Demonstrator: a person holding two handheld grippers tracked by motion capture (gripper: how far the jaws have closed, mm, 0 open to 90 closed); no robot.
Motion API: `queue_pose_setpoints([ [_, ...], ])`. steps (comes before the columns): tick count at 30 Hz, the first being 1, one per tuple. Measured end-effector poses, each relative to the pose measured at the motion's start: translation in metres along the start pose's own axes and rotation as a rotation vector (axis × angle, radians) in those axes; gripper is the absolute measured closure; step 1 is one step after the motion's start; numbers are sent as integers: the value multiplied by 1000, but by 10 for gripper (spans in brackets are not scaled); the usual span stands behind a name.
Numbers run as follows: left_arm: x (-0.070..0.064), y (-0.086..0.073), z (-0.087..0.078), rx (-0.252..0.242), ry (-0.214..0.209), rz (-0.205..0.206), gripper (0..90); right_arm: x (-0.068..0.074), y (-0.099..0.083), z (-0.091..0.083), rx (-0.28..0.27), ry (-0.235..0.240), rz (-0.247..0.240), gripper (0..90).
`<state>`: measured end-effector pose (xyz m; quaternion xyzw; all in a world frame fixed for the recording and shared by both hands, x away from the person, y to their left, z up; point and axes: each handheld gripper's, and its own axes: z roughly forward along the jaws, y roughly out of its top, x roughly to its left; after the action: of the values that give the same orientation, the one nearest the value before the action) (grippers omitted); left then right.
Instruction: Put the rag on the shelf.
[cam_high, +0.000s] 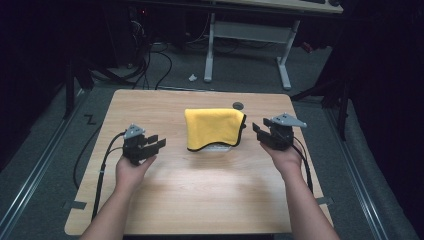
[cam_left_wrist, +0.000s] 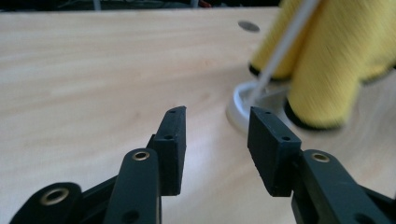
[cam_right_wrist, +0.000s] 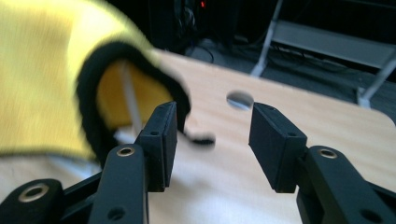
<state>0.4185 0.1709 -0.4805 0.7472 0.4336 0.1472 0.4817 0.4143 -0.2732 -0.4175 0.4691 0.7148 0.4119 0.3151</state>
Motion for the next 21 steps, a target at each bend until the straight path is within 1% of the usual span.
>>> queue_pose_setpoints([
  [2, -3, -12, -10, 7, -2, 8, 568, 6, -10, -6, -12, 3, -7, 521],
  [3, -4, -18, -16, 3, -4, 6, 568, 9, -15, -9, 3, -4, -14, 517],
  [4, -5, -24, -21, -2, -11, -7, 565, 13, -19, -11, 16, -10, -24, 514],
  [5, -6, -30, -25, -2, -19, -16, 562, 16, -25, -13, 9, -9, -31, 515],
  [6, -8, -35, -30, 0, -22, -20, 557, 19, -31, -16, 1, -10, -26, 516],
  [7, -10, -41, -35, -5, -24, -22, 556, 22, -36, -18, 6, -1, -21, 513],
  [8, -11, -46, -39, -6, -26, -23, 553, 29, -48, -22, 9, 4, -10, 512],
  [9, -13, -51, -43, -9, -29, -29, 553, 29, -48, -22, 9, 4, -10, 512],
  [10, -14, -55, -46, -4, -31, -28, 550, 32, -54, -24, 10, 6, -5, 512],
  [11, -16, -59, -49, -3, -30, -21, 543, 38, -65, -28, 12, 7, 1, 508],
  [12, -18, -63, -52, -7, -23, -11, 543, 41, -71, -30, 12, 6, -4, 508],
  [13, -19, -68, -55, -9, -21, -5, 543, 41, -71, -30, 12, 6, -4, 508],
  [14, -20, -72, -57, -11, -24, -10, 543, 45, -76, -32, 13, 2, -10, 507],
  [15, -20, -74, -57, -6, -32, -19, 543, 48, -81, -34, 14, 2, -19, 509],
  [16, -21, -75, -57, 9, -33, -19, 543, 50, -86, -36, 15, 3, -20, 510],
  [17, -21, -76, -58, 14, -33, -12, 540, 51, -91, -37, 14, 10, -15, 511],
  [18, -22, -76, -58, 7, -36, -13, 536, 54, -98, -38, 32, 25, -17, 510],
  [19, -22, -75, -59, 3, -42, -21, 536, 54, -98, -38, 32, 25, -17, 510],
  [20, -22, -75, -58, -3, -49, -25, 534, 55, -101, -38, 42, 25, -32, 510],
  [21, -22, -75, -57, -1, -53, -21, 532, 56, -104, -38, 52, 26, -39, 510],
])
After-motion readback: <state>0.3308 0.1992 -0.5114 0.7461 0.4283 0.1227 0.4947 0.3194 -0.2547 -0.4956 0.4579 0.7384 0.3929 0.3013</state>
